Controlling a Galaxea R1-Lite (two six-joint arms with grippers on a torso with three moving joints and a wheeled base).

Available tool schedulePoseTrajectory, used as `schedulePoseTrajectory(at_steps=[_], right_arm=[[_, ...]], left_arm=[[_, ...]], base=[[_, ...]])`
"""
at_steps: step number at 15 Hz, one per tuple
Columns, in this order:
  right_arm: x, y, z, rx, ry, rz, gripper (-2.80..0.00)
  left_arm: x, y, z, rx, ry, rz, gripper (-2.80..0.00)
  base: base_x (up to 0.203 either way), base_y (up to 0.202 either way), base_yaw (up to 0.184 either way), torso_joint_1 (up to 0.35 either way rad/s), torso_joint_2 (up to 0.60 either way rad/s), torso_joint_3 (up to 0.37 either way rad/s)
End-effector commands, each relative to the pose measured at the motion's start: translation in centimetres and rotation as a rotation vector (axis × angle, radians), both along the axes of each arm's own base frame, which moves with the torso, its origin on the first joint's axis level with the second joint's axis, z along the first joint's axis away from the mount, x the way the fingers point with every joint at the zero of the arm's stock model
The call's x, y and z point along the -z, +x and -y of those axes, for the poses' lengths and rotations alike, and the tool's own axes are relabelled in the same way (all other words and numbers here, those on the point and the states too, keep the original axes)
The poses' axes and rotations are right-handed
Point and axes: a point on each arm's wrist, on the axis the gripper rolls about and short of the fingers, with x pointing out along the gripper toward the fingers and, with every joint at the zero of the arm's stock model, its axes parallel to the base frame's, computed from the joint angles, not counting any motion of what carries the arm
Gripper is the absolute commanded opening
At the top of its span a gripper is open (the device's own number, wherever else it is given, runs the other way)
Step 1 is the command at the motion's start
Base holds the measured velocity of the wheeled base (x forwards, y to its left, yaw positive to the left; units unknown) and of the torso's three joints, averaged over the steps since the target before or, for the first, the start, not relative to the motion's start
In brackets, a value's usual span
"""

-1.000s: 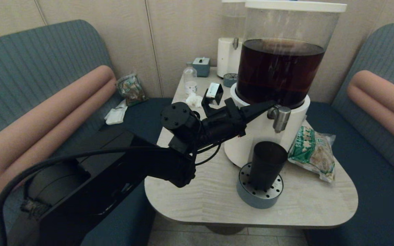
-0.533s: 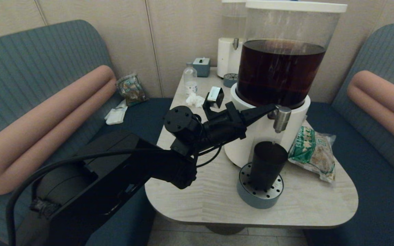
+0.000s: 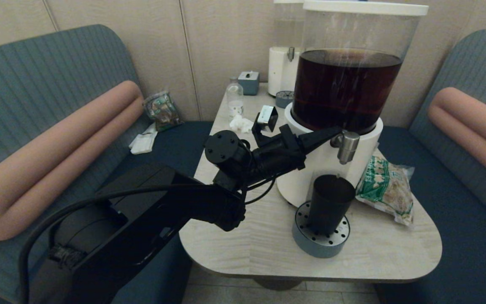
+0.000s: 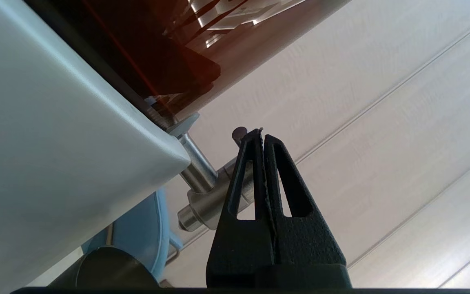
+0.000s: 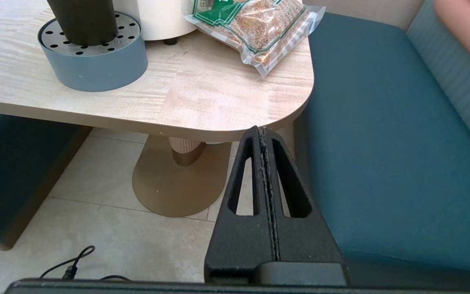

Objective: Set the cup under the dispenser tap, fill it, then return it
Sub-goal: Turn off the faucet

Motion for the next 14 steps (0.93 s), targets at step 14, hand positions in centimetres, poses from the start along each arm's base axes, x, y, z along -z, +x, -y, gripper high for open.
schedulePoseTrajectory(at_steps=[14], right_arm=[[0.0, 0.0, 0.0, -0.001, -0.001, -0.001, -2.80]], left_arm=[[0.8, -0.6, 1.4, 0.037, 0.004, -0.004, -2.80]], base=[[0.000, 0.000, 0.000, 0.000, 0.00, 0.000]])
